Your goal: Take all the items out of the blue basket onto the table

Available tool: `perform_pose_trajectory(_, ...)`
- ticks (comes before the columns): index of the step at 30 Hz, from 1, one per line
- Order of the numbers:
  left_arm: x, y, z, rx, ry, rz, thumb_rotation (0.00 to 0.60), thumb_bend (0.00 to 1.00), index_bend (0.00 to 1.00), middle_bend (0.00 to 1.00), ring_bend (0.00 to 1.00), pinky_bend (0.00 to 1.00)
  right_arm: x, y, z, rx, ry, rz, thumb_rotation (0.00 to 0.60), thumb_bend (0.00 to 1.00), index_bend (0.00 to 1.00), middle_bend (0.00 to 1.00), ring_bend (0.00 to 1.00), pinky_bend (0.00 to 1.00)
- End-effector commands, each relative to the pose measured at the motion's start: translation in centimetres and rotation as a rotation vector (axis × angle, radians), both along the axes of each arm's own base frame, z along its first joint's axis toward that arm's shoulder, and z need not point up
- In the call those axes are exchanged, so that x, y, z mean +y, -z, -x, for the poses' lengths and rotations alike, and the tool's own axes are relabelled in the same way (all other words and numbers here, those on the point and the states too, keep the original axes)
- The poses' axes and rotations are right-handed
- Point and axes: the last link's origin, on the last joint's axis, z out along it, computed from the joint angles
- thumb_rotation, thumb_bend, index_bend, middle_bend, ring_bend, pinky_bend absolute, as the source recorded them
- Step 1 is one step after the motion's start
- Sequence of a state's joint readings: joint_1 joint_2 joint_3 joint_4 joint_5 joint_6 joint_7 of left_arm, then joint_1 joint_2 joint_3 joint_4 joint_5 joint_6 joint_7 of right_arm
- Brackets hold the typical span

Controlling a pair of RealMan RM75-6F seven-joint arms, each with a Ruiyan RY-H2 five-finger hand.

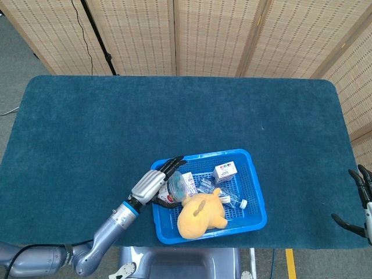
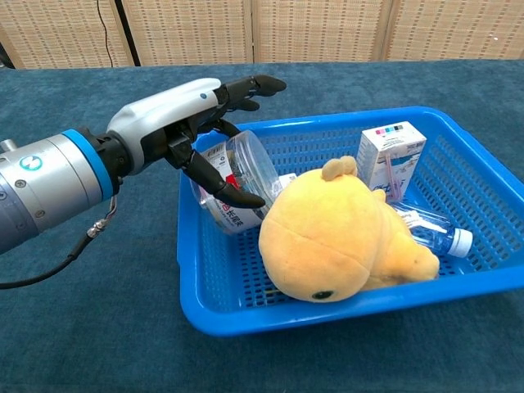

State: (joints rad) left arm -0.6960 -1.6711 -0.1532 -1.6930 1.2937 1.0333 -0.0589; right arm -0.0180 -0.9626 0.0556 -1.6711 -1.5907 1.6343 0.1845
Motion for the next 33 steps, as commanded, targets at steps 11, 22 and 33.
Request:
perform_pose_trajectory(11,0.1,1.0,-0.2,0.05,-0.031,-0.019,0.6,0.3,0.3,0.2,0.25,0.45,0.0,-0.2,0.1,-0.008,0.005,0.002,0.6,0.0,0.0,0.0,0.0,0.0)
perform_pose_trajectory(22,0.0,0.3,-1.0,0.013,-0.054,-0.075,0.6,0.37,0.49,0.37,0.43,0.55,0.0,-0.4,0.1,-0.012,0.004,0.01,0.6,0.0,0.0,0.0,0.0,0.0)
perform_pose_trajectory(33,1.1,-6.9,-2.1,-0.092,-0.015,-0.235,0.6,0.37,0.49,0.37,0.43,0.55,0.2,-0.5,0.1,-0.013,0.002,0.012,0.6,0.0,0.0,0.0,0.0,0.0)
